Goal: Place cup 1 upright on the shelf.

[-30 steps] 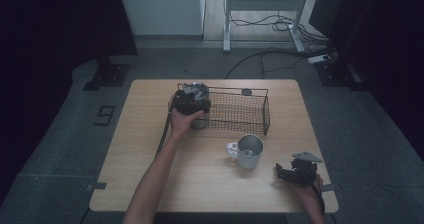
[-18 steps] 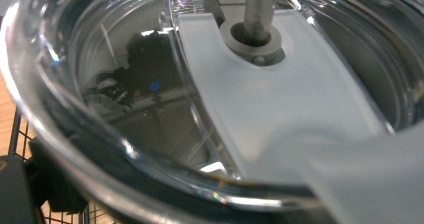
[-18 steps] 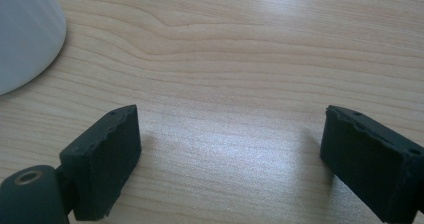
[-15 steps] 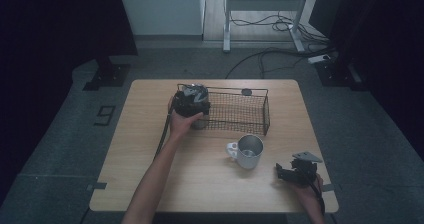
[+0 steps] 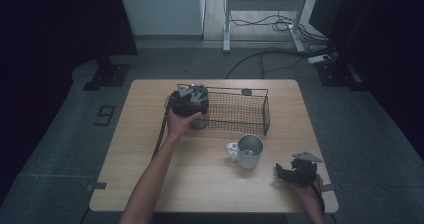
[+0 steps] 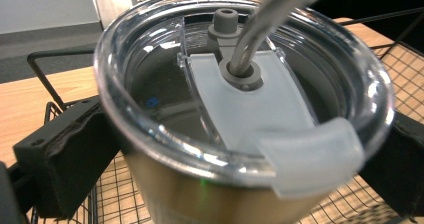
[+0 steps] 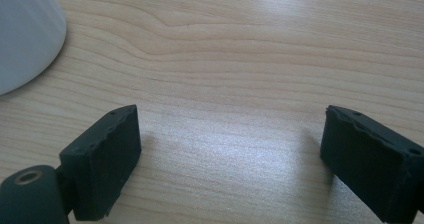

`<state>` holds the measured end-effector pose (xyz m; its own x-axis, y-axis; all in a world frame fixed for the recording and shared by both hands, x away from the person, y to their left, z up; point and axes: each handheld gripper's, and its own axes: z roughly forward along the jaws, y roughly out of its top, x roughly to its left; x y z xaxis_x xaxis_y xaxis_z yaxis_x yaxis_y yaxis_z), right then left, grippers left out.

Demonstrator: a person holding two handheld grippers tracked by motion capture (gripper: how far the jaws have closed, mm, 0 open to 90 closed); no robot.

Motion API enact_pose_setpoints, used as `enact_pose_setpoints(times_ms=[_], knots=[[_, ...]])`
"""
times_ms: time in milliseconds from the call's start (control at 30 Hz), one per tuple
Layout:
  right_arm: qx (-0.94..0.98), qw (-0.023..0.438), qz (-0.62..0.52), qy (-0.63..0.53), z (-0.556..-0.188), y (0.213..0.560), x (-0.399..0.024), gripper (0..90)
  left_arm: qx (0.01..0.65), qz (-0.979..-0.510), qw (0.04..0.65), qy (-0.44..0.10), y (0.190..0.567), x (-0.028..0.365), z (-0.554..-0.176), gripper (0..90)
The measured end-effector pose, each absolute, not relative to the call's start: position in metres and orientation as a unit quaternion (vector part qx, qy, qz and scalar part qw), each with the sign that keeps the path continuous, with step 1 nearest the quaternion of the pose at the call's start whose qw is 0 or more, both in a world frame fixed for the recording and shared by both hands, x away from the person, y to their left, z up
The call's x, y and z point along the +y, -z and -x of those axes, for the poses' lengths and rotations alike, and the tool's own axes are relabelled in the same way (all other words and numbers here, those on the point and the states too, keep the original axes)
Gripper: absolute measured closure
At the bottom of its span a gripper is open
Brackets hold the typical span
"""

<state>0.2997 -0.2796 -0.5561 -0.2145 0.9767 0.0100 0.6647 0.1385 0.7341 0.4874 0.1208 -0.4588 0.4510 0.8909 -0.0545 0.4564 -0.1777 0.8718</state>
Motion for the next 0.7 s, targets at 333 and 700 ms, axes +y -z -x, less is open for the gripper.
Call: enact_pose_setpoints(times_ms=[333,700], knots=[[0.712,0.247,-0.576,-0.315,-0.300,0.556,-0.279,9.0,0.461,-0.727,0.452,-0.235,0.458,0.132,-0.475,0.0],[0.713,0.247,-0.576,-0.314,-0.300,0.556,-0.280,9.0,0.459,-0.723,0.461,-0.234,0.456,0.142,-0.460,1.4]])
